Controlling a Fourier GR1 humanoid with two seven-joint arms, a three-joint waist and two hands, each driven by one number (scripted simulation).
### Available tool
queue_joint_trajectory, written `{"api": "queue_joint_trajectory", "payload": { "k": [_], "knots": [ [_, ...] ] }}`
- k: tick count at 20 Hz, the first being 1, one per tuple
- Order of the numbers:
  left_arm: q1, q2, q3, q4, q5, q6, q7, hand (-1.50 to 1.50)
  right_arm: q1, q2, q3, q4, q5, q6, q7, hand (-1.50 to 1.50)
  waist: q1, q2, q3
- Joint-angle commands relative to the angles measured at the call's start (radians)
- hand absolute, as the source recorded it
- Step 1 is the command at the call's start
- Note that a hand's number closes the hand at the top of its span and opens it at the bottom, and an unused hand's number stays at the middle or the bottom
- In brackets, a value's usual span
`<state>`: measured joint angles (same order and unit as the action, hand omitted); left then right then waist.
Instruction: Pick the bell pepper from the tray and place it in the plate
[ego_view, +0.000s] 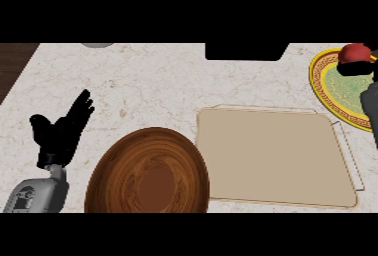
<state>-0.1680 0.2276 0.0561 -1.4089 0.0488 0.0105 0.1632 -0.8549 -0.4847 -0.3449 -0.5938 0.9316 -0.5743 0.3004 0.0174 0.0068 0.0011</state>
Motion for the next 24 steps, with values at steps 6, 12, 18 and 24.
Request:
{"api": "queue_joint_trajectory", "payload": {
  "k": [6, 12, 18, 24],
  "knots": [
    [-0.050, 0.007, 0.015, 0.001, 0.014, -0.018, 0.039, 0.00, 0.053, -0.123, -0.072, 0.237, -0.087, 0.136, -0.210, 1.50, 0.003, 0.005, 0.001],
    [0.000, -0.020, -0.017, -0.040, -0.020, 0.008, 0.021, 0.00, 0.047, -0.160, -0.156, 0.332, -0.190, 0.252, -0.362, -1.50, 0.024, 0.009, 0.003],
    [-0.008, -0.004, 0.013, -0.007, -0.007, -0.006, 0.018, 0.00, 0.063, -0.158, -0.204, 0.245, -0.255, 0.143, -0.592, -1.50, 0.004, 0.002, 0.002],
    [0.014, -0.010, 0.007, -0.024, -0.011, -0.006, 0.022, 0.00, -0.022, -0.119, -0.303, 0.156, -0.430, 0.278, -0.729, -1.50, -0.007, -0.007, 0.000]
  ]
}}
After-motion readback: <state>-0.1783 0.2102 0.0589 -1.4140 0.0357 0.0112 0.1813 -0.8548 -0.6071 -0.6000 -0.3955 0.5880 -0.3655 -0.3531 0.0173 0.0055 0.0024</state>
